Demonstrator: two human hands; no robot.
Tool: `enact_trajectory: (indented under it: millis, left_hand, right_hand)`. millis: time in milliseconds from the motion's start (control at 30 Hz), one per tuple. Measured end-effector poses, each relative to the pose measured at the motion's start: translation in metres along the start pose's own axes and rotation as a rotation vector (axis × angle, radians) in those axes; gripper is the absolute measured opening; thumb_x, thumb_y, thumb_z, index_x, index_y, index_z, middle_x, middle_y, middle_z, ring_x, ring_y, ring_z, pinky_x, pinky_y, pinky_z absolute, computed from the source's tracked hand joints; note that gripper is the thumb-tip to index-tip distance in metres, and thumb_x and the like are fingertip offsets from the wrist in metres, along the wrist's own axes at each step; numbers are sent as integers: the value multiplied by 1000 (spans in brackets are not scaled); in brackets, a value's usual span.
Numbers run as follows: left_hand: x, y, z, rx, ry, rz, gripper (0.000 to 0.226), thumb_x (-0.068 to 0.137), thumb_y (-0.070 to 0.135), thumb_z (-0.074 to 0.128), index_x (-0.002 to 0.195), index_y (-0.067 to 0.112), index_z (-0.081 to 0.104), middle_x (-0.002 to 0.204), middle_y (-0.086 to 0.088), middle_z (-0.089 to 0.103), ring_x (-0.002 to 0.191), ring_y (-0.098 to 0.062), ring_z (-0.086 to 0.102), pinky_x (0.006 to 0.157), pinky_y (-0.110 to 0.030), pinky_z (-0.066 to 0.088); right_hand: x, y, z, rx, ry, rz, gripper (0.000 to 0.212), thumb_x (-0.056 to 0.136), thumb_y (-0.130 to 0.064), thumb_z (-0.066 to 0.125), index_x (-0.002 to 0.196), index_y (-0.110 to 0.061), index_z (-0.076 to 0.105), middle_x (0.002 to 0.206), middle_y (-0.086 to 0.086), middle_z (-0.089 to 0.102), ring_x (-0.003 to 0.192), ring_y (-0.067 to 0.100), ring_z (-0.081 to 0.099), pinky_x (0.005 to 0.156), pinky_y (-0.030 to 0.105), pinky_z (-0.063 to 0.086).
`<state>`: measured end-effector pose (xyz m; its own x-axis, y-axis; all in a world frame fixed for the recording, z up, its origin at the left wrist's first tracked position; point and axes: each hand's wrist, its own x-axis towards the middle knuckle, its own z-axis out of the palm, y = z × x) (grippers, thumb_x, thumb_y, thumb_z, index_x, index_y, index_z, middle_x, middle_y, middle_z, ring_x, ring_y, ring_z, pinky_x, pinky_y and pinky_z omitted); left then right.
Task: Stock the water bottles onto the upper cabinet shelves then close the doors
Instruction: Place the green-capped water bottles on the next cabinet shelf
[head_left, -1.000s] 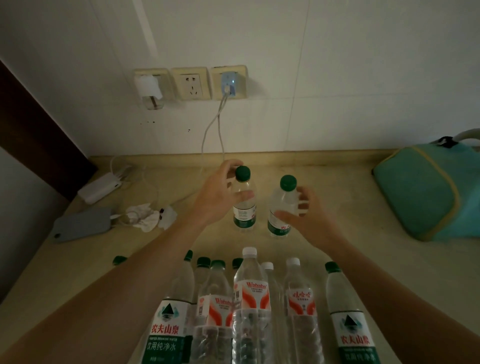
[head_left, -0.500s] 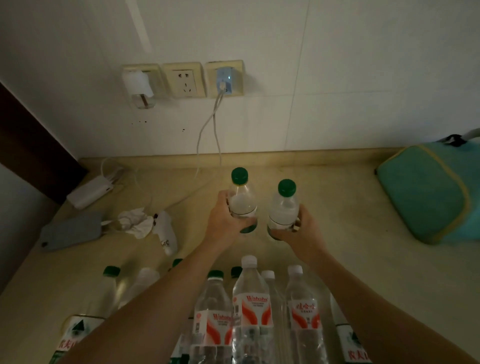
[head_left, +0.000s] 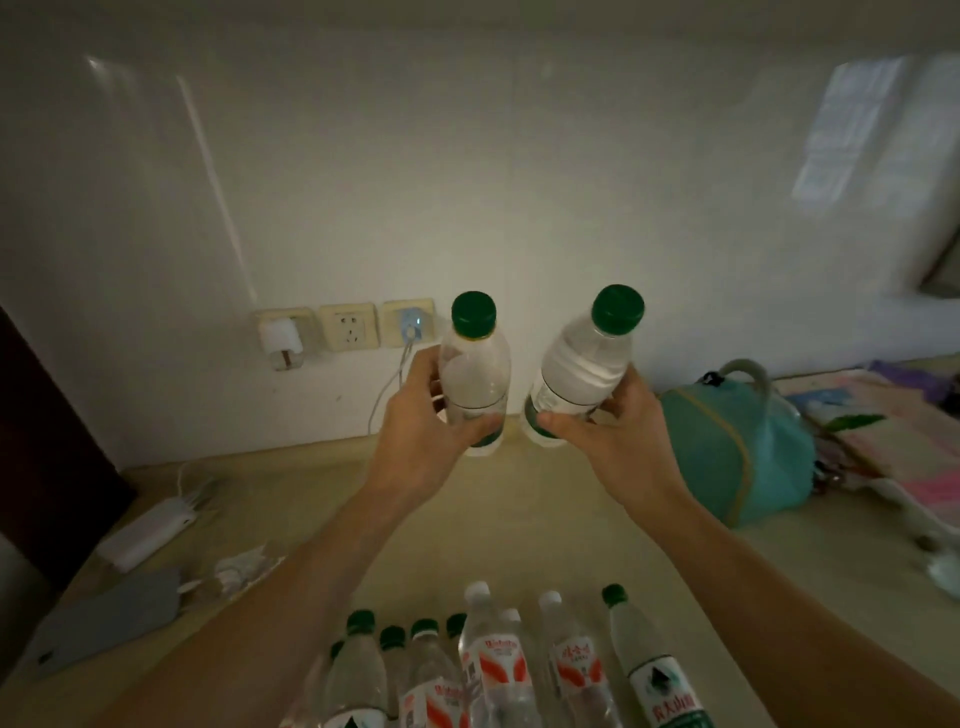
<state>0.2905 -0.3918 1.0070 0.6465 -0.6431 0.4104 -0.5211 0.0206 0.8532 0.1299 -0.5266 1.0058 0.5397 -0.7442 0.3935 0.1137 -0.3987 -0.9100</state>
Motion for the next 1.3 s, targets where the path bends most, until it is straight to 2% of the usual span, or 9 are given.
enact_trajectory:
  millis: [100,200,467,567,800,933,1067,1200,1300]
  left_hand:
    - [8,59,-20,19,32,146,71,69,41,88,123,50,42,108,42,58,102,19,56,74,-4,47]
    - [20,118,-39,-32,72,289,68,71,38,86,125,43,44,108,36,59,101,19,56,70,1,44]
    - [60,273,-75,-114,225,562,68,72,42,84,129,35,47,107,30,57,96,21,56,65,2,46]
    - [80,315,-81,-64,263,608,65,73,48,81,126,35,47,102,30,56,90,12,60,61,-8,49]
    - [154,365,-72,-71,288,523,51,77,41,81,117,35,50,92,24,57,81,8,56,63,-15,45]
    - [199,359,-62,-27,280,427,53,76,38,84,116,31,51,97,15,61,92,-10,63,82,-34,53]
    - [226,342,-60,28,293,368,52,78,44,81,116,33,47,91,21,56,81,1,59,66,-24,51]
    - [248,337,-60,35,194,275,51,81,45,77,120,28,50,98,12,60,88,-8,65,71,-31,59]
    - [265,333,-55,38,160,237,52,82,43,77,124,24,52,102,7,65,90,-12,69,72,-31,60]
  right_hand:
    - [1,-60,-17,11,87,-113,63,69,-23,91,123,-29,58,110,-19,70,102,-4,65,74,6,51]
    - [8,-121,-34,22,155,-225,61,70,-24,90,122,-29,58,111,-17,70,100,-3,66,74,7,51]
    - [43,-261,-78,70,234,-486,60,71,-27,88,122,-34,57,114,-18,69,102,0,66,77,17,57]
    - [65,-295,-93,119,202,-533,58,72,-29,87,122,-34,58,115,-17,70,104,2,67,81,25,59]
    - [150,-327,-109,193,139,-394,48,72,-25,89,111,-33,62,108,-8,72,98,13,71,76,42,63]
    - [201,-328,-101,122,44,-292,39,72,-27,90,100,-30,63,98,-8,70,79,10,71,59,33,61]
    - [244,-324,-97,-26,-41,-269,36,68,-39,91,93,-36,65,97,-9,73,88,15,72,78,43,61]
    - [274,-320,-98,-135,-142,-244,36,69,-45,89,95,-33,67,90,-11,76,77,8,74,62,33,62]
    - [296,-313,-95,-150,-175,-224,35,72,-43,88,98,-32,67,91,-9,76,81,10,74,69,37,63]
